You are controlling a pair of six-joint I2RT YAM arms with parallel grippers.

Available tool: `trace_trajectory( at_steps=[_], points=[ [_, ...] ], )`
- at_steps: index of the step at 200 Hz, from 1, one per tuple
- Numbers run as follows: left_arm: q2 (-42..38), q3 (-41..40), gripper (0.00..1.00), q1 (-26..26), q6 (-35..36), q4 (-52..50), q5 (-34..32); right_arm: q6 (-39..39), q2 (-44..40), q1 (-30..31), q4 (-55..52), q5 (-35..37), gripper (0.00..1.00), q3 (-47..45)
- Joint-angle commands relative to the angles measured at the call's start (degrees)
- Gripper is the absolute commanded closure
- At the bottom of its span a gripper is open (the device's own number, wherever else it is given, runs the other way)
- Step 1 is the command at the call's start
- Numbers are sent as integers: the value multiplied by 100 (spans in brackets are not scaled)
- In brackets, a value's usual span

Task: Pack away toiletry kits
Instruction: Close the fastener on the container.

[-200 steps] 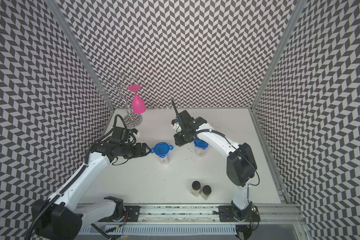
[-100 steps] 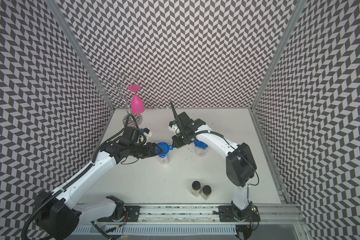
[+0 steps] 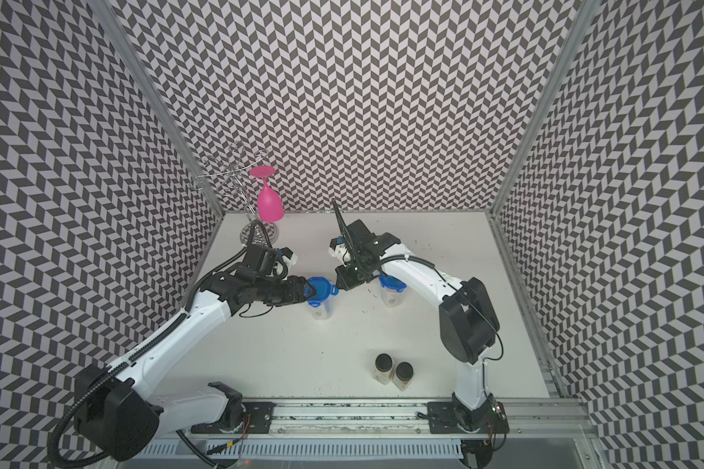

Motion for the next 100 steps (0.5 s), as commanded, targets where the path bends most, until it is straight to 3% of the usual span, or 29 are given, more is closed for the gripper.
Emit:
trace_trajectory(
  at_steps=[1,100],
  points=[
    [4,180,39,119,173,-254,-196,13,71,54,231,-79,85,-19],
    [283,576,41,324,475,-344,-280,-23,-124,54,-75,318,85,117]
  ],
)
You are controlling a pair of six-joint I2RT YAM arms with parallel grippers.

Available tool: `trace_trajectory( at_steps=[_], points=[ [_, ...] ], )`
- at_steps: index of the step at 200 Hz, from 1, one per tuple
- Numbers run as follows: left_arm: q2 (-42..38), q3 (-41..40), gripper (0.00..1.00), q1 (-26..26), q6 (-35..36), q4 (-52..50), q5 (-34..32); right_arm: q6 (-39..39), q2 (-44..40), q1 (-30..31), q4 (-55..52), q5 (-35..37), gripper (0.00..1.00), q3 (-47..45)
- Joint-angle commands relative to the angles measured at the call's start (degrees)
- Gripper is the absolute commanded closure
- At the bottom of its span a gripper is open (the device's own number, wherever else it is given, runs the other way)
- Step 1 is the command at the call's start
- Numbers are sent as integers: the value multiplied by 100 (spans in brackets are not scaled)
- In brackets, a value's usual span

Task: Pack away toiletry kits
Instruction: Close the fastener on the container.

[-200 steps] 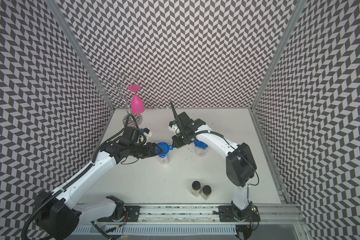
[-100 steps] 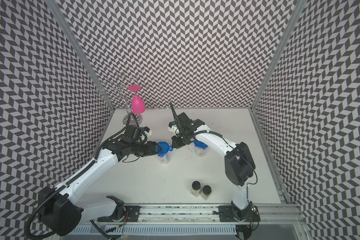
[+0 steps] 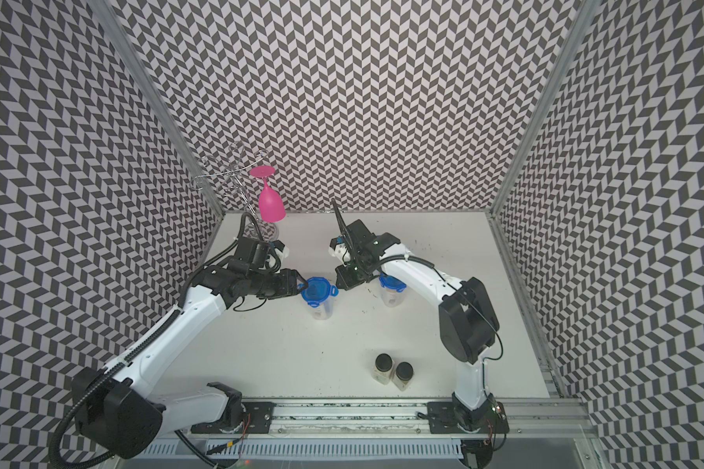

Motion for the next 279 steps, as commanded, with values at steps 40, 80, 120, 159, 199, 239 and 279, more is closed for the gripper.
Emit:
trace_trajectory(
  at_steps=[40,80,120,159,199,239,279],
  points=[
    [253,74,41,26,197,31,-146,53,-145,144,33,-51,85,-14],
    [275,-53,41,25,197,147,-54,68,-83,160,89,-158,85,-47],
    [300,-108,41,22,192,166,-12,56,-172,160,70,-17,85,-145],
    [310,21,41,28,377,27,-172,34,-383,54,-149,321,81,19],
    [313,235,41,14,545,-118,-353,94,-712,13,-175,180,80,-216],
    [379,342,41,-31,669,-118,-410,217,-1013,28,61,-169,79,-674],
    [495,375,41,-78,682,38,-323,254,-951,125,283,-591,79,-783]
  ],
)
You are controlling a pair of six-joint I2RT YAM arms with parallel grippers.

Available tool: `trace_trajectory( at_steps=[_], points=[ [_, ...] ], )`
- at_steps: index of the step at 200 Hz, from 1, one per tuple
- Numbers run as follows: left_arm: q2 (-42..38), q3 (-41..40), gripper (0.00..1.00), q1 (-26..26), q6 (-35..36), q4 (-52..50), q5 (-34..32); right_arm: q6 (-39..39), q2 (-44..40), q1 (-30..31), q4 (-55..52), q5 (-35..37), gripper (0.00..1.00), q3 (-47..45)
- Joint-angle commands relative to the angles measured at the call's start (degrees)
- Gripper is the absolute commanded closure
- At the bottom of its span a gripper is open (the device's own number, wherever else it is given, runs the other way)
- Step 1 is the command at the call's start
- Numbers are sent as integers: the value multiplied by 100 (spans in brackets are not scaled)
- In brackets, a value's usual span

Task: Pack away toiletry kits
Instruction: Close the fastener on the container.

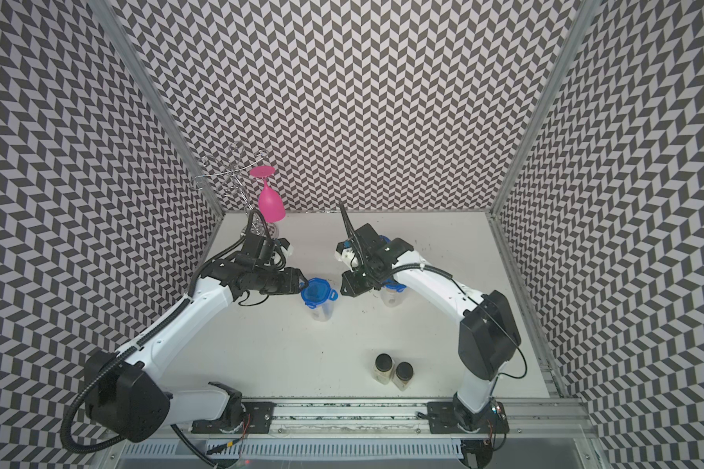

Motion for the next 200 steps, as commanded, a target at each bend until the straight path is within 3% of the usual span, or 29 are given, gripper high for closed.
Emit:
trace_trajectory(
  at_steps=[1,200],
  points=[
    [81,187,41,-42,97,95,-1,42,-54,75,362,-363,79,-35],
    [253,-173,40,-102,43,383,521,-24,568,108,801,-657,82,-133]
  ],
)
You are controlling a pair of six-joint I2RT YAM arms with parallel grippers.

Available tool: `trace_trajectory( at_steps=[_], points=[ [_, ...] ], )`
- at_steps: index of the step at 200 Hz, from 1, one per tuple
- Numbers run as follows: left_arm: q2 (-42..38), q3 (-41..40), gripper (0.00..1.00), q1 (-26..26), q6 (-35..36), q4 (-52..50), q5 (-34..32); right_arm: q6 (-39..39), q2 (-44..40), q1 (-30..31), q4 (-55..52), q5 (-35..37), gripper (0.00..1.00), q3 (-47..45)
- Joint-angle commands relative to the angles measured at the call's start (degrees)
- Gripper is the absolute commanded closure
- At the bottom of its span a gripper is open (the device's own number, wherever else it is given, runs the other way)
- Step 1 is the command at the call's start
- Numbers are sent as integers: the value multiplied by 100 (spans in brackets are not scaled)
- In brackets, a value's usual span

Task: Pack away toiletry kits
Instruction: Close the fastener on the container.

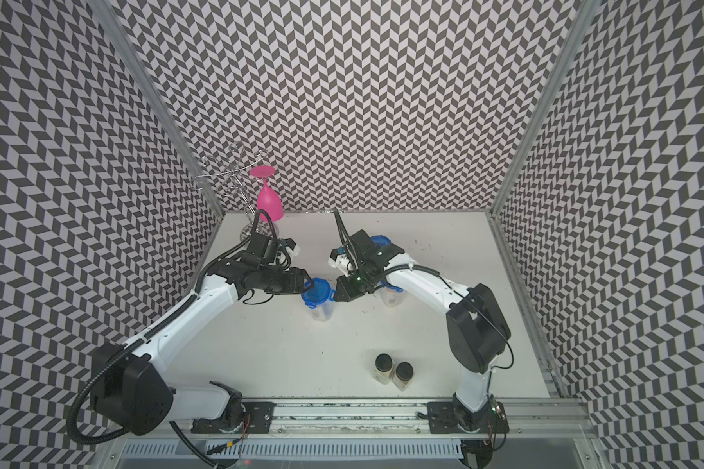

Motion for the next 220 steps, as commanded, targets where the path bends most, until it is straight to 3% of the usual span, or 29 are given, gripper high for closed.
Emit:
trace_trajectory(
  at_steps=[1,220],
  points=[
    [80,-141,40,-23,30,126,179,-77,134,48,271,-115,82,36],
    [128,-548,36,-240,-229,557,829,241,445,-28,1175,-523,84,194]
  ],
)
